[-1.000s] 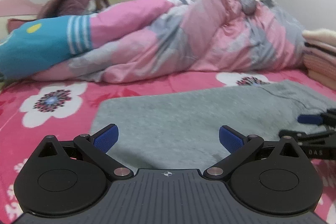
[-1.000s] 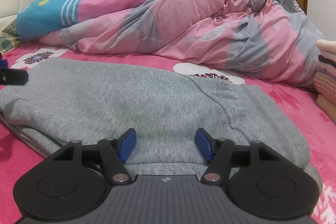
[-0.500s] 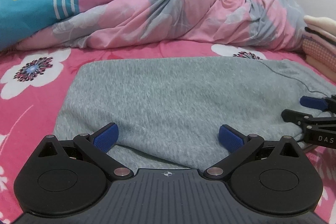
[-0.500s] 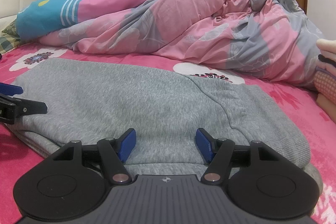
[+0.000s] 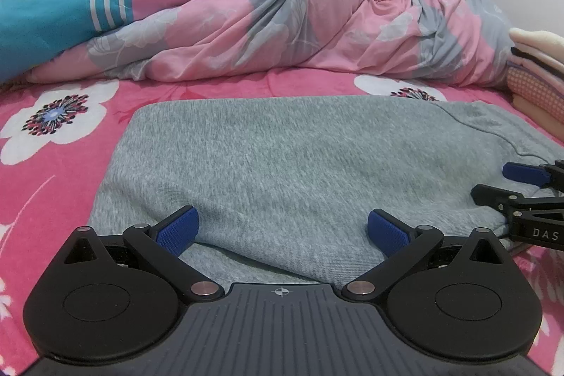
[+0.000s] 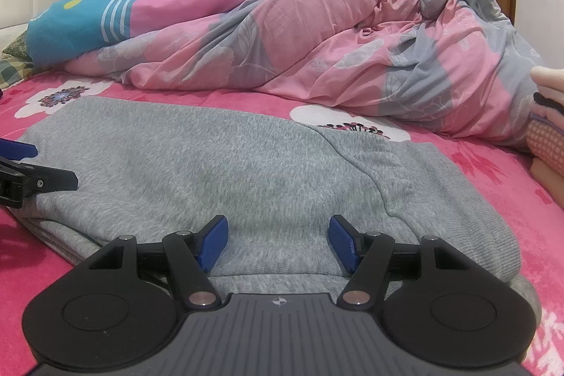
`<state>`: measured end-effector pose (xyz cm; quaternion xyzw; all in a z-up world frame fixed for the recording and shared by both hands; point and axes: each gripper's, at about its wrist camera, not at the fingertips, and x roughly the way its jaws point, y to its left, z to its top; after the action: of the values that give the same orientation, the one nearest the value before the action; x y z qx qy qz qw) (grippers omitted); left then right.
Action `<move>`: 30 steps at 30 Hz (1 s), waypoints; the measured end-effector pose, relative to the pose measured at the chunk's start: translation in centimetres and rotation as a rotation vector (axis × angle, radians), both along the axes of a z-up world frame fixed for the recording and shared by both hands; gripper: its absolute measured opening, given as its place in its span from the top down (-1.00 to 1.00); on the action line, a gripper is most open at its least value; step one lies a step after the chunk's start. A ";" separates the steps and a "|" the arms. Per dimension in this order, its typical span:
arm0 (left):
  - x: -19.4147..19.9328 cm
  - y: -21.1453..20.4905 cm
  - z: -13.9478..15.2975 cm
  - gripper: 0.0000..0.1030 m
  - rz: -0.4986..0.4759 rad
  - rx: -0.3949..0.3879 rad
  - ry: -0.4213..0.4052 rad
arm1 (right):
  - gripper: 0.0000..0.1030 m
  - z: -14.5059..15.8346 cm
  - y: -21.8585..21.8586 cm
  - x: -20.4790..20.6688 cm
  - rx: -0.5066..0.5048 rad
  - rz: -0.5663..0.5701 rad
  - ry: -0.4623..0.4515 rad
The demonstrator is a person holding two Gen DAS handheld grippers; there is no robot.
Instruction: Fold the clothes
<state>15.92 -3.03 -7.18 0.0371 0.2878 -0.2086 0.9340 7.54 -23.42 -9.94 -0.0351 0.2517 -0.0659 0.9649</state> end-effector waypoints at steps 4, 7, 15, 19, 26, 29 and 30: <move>-0.1 0.0 0.0 -1.00 0.000 0.001 -0.001 | -0.29 0.0 0.0 0.0 -0.001 0.000 0.000; 0.0 0.0 0.0 -1.00 0.001 0.001 -0.002 | -0.29 0.0 0.0 0.0 -0.001 0.000 -0.001; 0.0 0.0 0.0 -1.00 0.000 0.001 -0.003 | -0.29 0.0 0.0 0.0 -0.001 0.000 -0.001; 0.0 0.0 0.0 -1.00 0.001 0.001 -0.005 | -0.29 0.0 0.0 0.0 0.000 0.001 -0.001; -0.1 -0.1 0.0 -1.00 0.002 0.001 -0.008 | -0.29 0.0 0.0 0.1 0.004 0.001 -0.002; -0.1 0.0 0.0 -1.00 0.002 -0.001 -0.008 | -0.29 0.0 -0.1 0.0 0.006 0.001 -0.003; -0.1 0.0 0.0 -1.00 0.002 -0.001 -0.008 | -0.29 0.0 -0.1 0.0 0.007 0.001 -0.003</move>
<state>15.81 -3.06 -7.20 0.0371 0.2842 -0.2077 0.9353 7.57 -23.51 -9.99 -0.0318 0.2507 -0.0643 0.9654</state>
